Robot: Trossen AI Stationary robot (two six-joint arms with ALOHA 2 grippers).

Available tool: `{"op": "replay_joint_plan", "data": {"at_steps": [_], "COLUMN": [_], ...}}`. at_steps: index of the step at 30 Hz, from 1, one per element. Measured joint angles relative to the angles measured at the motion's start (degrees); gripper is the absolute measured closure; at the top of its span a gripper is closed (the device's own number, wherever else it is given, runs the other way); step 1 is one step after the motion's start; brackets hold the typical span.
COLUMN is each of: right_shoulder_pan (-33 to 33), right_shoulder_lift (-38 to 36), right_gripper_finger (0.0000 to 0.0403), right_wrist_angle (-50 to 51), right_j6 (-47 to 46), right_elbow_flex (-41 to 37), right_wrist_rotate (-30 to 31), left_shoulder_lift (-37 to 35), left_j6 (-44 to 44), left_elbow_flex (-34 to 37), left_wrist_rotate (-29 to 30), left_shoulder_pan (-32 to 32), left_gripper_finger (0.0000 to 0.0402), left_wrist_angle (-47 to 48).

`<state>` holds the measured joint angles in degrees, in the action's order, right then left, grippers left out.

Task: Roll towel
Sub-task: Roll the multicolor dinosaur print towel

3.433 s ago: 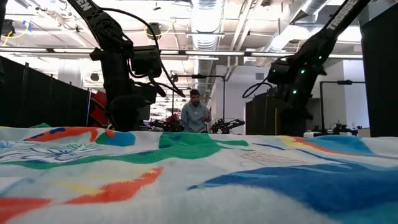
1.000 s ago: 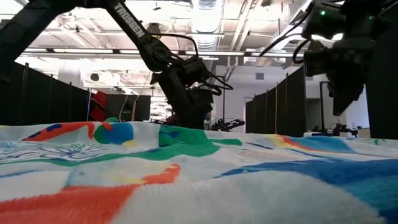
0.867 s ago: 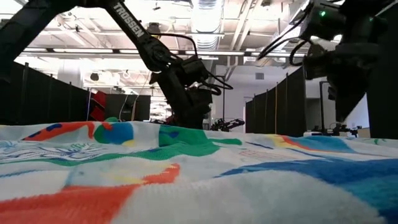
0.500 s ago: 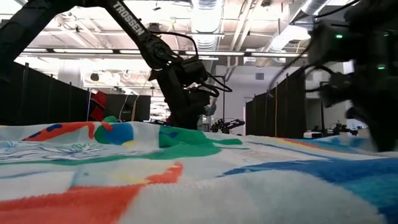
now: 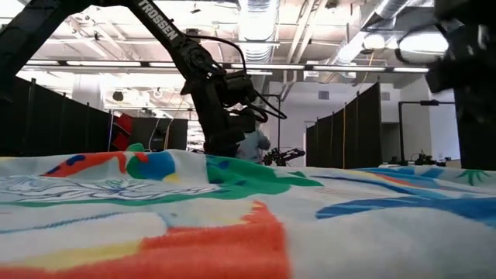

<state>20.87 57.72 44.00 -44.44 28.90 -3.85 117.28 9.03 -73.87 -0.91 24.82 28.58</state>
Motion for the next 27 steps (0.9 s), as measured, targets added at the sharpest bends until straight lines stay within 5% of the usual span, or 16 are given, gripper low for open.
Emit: {"op": "replay_joint_plan", "data": {"at_steps": [6, 12, 17, 22, 27], "right_shoulder_pan": [4.4, 8.5, 6.5, -6.4, -27.5], "right_shoulder_lift": [7.1, 6.8, 2.4, 1.9, 1.7], "right_gripper_finger": [0.0403, 0.0403, 0.0403, 0.0403, 0.0403], "right_wrist_angle": [-10.6, 6.3, 10.4, 14.0, 1.6], "right_j6": [-6.8, -6.8, -7.1, -9.1, -2.0], "right_elbow_flex": [-6.5, -0.9, 4.8, 1.8, -2.3], "right_wrist_rotate": [-2.8, -9.2, 2.2, 14.3, 12.8], "left_shoulder_lift": [-2.0, -2.5, -2.5, -3.0, -3.5], "left_j6": [0.1, 1.6, 1.2, 1.3, 4.5], "left_elbow_flex": [0.3, 0.4, 0.9, 0.9, 1.0], "left_wrist_rotate": [1.0, 2.2, 3.0, 3.3, 3.7], "left_shoulder_pan": [0.0, 0.4, 0.5, -0.5, -2.2], "left_gripper_finger": [0.0325, 0.0325, 0.0325, 0.0325, 0.0325], "left_wrist_angle": [4.6, 8.1, 9.7, 12.3, 13.7]}}
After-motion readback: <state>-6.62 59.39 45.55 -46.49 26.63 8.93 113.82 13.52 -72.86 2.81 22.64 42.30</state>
